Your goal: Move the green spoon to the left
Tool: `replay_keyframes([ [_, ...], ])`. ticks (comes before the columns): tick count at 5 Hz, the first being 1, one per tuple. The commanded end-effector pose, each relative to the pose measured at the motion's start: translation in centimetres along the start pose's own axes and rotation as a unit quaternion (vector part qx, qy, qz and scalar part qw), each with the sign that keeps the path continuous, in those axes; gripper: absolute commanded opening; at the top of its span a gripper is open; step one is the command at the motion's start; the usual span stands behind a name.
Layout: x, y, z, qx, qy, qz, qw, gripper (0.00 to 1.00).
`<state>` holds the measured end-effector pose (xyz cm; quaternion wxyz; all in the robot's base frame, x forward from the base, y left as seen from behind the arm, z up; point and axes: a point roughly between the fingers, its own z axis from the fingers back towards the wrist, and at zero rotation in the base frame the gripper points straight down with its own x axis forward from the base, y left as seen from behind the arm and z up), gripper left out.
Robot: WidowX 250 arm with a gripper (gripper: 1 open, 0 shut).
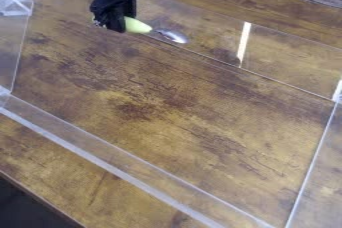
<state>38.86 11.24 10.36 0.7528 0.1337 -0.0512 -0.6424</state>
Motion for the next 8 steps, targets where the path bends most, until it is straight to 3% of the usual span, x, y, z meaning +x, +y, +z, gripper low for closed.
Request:
replay_keyframes([
  [1,0.2,0.6,3.4,0.047,-0.003,-0.009,0.9989,0.00],
  [2,1.5,0.2,3.8,0.046,-0.012,-0.021,0.9987,0.00],
  [4,3.4,1.7,2.9,0.043,-0.034,-0.057,0.9969,0.00],
  [6,-0.2,1.3,2.5,0.030,-0.025,-0.022,0.9990,0.00],
  [7,-1.0,0.8,1.8,0.027,-0.032,-0.032,0.9986,0.00],
  [8,-3.1,0.5,0.8,0.025,-0.035,-0.030,0.9987,0.00],
])
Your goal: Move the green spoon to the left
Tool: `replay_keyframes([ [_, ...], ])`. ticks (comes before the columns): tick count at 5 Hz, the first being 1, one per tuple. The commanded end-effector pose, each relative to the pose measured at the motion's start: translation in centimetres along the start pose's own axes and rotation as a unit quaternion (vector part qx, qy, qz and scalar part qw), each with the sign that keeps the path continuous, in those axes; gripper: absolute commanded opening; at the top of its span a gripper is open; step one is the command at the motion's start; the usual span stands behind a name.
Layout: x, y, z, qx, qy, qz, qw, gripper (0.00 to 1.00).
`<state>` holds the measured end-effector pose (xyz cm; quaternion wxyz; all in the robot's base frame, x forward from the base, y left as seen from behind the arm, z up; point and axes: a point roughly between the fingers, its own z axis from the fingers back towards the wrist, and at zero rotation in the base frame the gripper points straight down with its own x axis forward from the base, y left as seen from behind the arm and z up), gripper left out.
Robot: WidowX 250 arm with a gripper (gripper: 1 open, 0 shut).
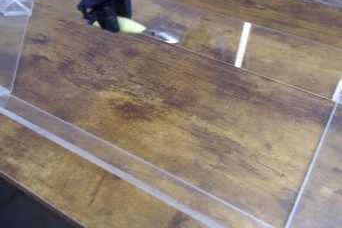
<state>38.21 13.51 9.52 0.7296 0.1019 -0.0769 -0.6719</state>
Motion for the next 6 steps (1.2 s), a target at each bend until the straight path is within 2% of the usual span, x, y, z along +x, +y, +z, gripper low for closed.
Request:
replay_keyframes([
  [1,-3.1,0.4,1.0,0.029,0.011,0.006,0.9995,0.00],
  [2,-4.8,0.1,0.2,0.024,0.000,0.002,0.9997,0.00],
  [3,-6.5,0.7,-2.0,0.018,-0.005,0.023,0.9996,0.00],
  [4,-6.9,1.5,-4.1,0.008,-0.018,0.037,0.9991,0.00],
  [6,-6.1,2.4,-5.5,-0.010,-0.052,0.036,0.9980,0.00],
])
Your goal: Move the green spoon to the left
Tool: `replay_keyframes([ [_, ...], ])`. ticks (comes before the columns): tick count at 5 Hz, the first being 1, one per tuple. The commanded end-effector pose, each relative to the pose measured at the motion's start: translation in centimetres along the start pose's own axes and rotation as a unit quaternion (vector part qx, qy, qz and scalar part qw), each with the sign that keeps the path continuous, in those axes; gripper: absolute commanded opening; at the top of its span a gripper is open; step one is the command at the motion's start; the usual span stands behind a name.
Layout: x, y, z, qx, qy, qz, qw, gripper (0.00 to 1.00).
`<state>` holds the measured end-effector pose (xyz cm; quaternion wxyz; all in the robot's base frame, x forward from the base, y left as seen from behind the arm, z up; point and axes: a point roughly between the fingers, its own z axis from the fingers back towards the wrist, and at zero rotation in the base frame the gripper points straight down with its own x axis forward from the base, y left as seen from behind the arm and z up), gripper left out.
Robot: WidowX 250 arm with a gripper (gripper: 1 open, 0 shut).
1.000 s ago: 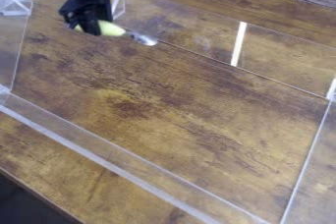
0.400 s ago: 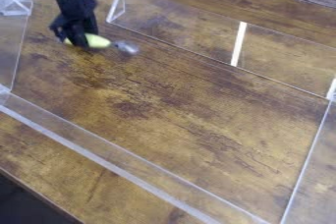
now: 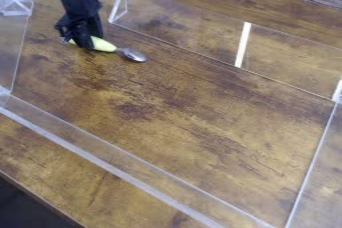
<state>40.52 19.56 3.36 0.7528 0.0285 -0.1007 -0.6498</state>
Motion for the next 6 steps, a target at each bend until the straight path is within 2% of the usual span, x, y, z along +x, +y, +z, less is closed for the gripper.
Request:
replay_keyframes([
  [1,0.1,1.1,1.1,0.020,-0.002,0.012,0.9997,0.00],
  [3,0.4,0.9,0.7,0.008,-0.022,0.062,0.9978,0.00],
  [5,0.3,0.6,0.3,-0.001,-0.038,0.123,0.9916,0.00],
  [6,0.2,-0.6,0.5,-0.011,-0.048,0.133,0.9899,0.00],
])
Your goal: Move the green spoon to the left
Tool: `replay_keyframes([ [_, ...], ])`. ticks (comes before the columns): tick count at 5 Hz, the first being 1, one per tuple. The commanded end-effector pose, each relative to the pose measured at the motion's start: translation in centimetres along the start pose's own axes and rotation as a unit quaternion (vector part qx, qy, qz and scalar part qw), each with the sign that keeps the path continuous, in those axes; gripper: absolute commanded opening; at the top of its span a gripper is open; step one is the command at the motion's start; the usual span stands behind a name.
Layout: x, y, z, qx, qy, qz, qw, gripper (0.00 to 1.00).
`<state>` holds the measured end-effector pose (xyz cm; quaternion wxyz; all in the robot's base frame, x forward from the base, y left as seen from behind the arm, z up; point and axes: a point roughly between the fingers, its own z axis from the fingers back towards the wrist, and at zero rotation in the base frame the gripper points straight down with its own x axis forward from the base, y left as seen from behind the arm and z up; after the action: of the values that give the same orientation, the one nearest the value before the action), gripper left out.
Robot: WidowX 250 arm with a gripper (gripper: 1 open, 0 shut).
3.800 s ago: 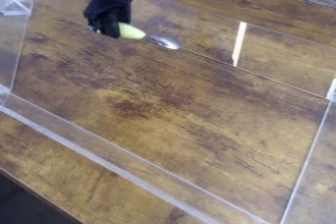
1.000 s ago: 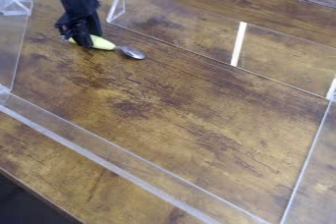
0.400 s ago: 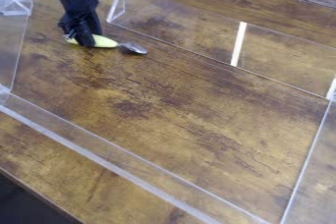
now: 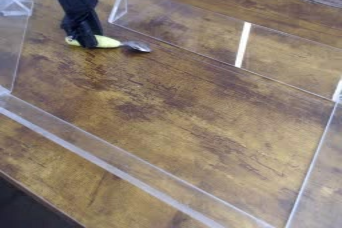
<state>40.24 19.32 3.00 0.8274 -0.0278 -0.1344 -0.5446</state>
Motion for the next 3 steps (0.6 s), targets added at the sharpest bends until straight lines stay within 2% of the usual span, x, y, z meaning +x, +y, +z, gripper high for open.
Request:
replay_keyframes([
  [1,-0.21,-1.38,1.09,-0.011,-0.007,0.011,0.9999,0.00],
  [3,-0.63,-0.81,1.08,-0.038,-0.024,0.030,0.9986,0.00],
])
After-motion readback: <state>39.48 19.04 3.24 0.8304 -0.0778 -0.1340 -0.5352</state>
